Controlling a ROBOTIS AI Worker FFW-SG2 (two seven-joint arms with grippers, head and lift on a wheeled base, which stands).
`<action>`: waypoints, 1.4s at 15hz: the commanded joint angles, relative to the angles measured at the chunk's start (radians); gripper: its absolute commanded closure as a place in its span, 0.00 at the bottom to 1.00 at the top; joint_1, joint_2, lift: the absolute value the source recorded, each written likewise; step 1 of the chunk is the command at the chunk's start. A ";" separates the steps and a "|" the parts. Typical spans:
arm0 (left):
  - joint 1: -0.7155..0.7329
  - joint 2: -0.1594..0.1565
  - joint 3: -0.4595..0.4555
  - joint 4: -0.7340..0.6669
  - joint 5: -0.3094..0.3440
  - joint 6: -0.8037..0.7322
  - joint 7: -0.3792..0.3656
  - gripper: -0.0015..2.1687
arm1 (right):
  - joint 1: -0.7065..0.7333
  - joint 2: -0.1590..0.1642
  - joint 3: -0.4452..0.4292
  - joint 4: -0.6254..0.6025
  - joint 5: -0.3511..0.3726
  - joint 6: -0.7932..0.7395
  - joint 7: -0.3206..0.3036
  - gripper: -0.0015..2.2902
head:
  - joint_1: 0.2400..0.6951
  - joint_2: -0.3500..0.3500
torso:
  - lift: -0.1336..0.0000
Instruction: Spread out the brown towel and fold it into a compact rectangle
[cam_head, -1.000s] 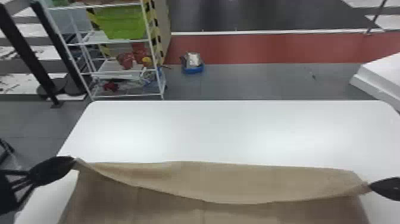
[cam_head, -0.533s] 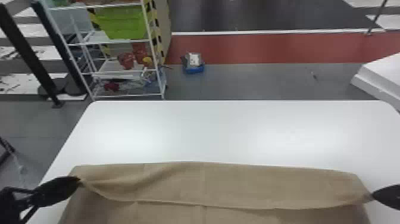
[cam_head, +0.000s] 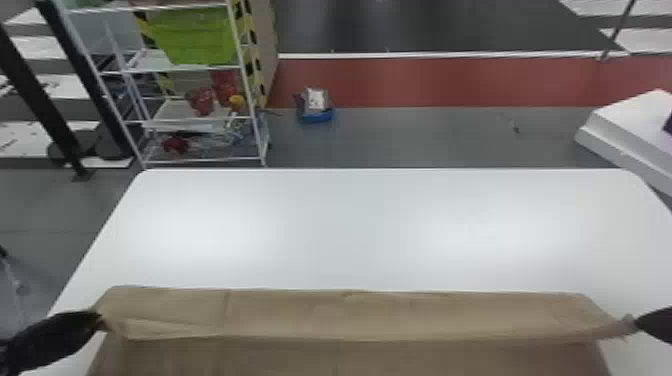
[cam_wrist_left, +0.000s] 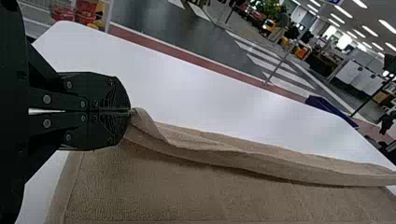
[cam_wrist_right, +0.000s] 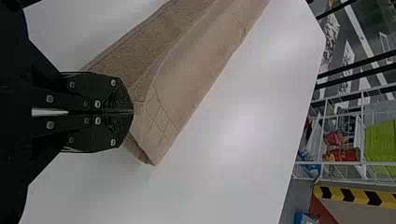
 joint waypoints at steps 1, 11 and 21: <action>0.009 -0.010 -0.005 0.001 0.000 -0.026 -0.003 0.65 | 0.022 0.001 -0.001 0.000 0.011 -0.034 0.003 0.49 | 1.00 0.56 | 0.07; 0.042 -0.019 -0.015 0.026 -0.017 -0.134 0.000 0.65 | 0.054 0.001 0.037 0.001 0.091 -0.135 0.003 0.49 | 1.00 0.51 | 0.07; 0.060 -0.019 0.004 -0.002 -0.009 -0.140 -0.015 0.65 | 0.081 0.000 -0.009 -0.023 0.064 -0.172 0.003 0.49 | 1.00 0.51 | 0.07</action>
